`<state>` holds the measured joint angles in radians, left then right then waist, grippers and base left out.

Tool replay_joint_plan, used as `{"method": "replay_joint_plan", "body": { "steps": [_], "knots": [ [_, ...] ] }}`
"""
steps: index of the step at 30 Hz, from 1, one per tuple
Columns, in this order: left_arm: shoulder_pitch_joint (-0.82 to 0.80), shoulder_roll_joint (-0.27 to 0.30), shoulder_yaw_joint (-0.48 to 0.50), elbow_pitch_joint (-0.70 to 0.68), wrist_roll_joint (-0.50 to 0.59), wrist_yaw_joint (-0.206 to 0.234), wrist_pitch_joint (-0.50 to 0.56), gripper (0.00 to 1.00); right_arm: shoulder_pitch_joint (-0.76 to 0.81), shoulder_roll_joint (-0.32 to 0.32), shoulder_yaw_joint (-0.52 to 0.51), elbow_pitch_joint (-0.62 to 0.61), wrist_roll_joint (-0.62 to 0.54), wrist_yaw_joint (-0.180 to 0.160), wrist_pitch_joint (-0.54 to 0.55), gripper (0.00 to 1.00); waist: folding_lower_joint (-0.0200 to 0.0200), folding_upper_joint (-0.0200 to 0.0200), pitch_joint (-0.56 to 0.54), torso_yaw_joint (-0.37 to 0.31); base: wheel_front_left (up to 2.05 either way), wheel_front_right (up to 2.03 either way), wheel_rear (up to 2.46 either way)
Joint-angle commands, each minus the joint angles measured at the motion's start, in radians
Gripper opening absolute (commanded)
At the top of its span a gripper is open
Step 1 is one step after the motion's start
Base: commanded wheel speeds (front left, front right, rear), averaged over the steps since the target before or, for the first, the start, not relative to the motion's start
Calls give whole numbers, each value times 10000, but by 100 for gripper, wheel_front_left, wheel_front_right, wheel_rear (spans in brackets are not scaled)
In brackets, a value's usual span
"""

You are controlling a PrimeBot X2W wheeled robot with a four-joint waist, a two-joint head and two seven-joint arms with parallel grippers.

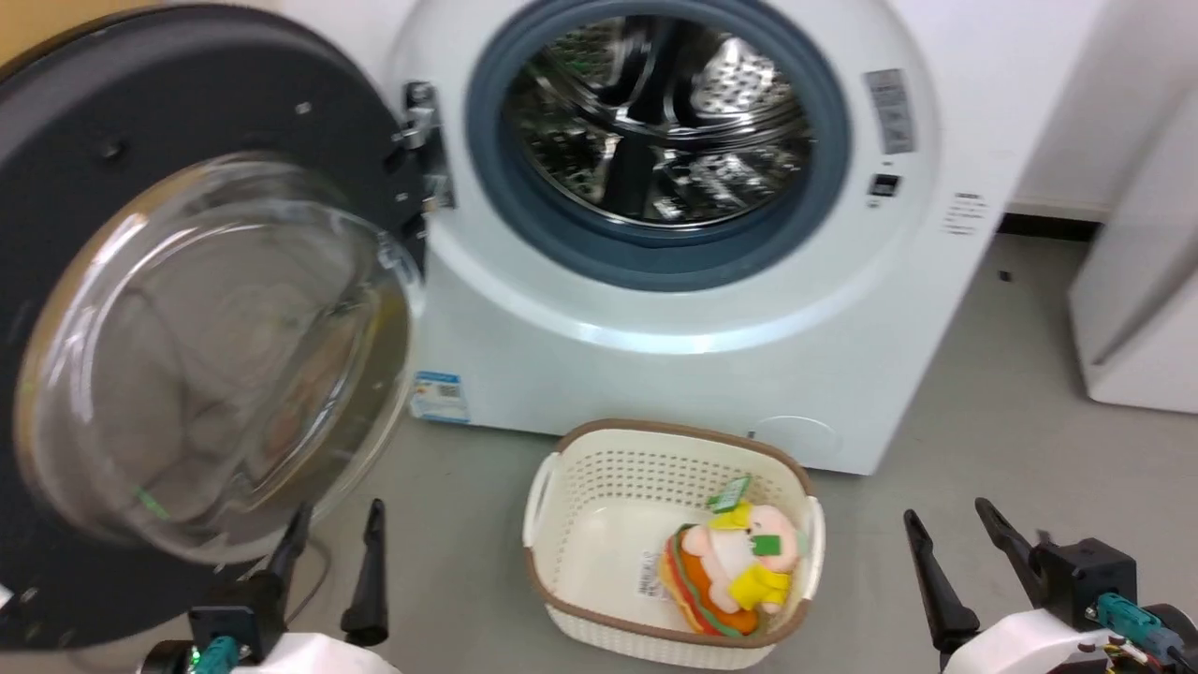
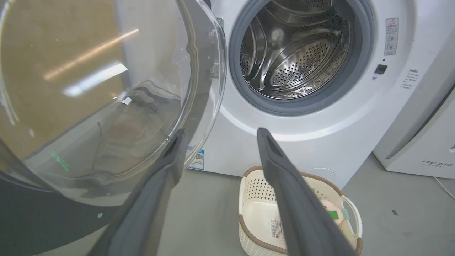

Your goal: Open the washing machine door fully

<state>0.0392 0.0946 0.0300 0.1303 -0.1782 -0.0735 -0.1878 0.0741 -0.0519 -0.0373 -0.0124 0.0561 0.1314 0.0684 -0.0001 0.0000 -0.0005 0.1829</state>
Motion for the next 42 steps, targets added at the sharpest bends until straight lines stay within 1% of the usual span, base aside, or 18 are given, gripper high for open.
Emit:
{"method": "replay_joint_plan", "body": {
  "steps": [1, 5, 9, 13, 18, 19, 23, 42],
  "knots": [
    [-125, -61, -108, 32, -6, -15, 15, 100, -93, 17, 32, -96, -63, -7, -43, 100, 1, 0, -102, -598, 0, 0, 0],
    [-204, -54, -242, 171, 3, -13, 30, 100, -97, 17, 151, -249, -102, -7, -160, 100, 1, 0, -143, -1188, 0, 0, 0],
    [-173, -38, -229, 311, -31, 69, 20, 100, -58, 17, 229, -344, -103, -7, -231, 100, 1, 0, -167, -1557, 0, 0, 0],
    [-110, -24, -241, 424, -34, 139, -38, 100, -29, 17, 264, -371, -77, -7, -266, 100, 1, 0, -197, -1664, 0, 0, 0],
    [-34, -4, -252, 467, -52, 223, -71, 100, -17, 17, 105, -328, 2, -7, -325, 100, 1, 0, -237, -1636, 0, 0, 0],
    [-29, 7, -260, 473, -59, 224, -71, 0, -14, 17, 82, -317, -2, -7, -335, 0, 1, 0, -241, -1621, 0, 0, 0],
    [-62, -73, -236, 452, -9, 184, 27, 0, 3, 0, 96, -309, -21, 2, -263, 0, 1, 0, -241, -1630, 0, 0, 0],
    [-112, -129, -246, 186, 263, 268, 308, 0, -110, 3, 138, -243, -103, 0, -327, 0, 1, 0, -204, -1660, 0, 0, 0]
  ]
}}
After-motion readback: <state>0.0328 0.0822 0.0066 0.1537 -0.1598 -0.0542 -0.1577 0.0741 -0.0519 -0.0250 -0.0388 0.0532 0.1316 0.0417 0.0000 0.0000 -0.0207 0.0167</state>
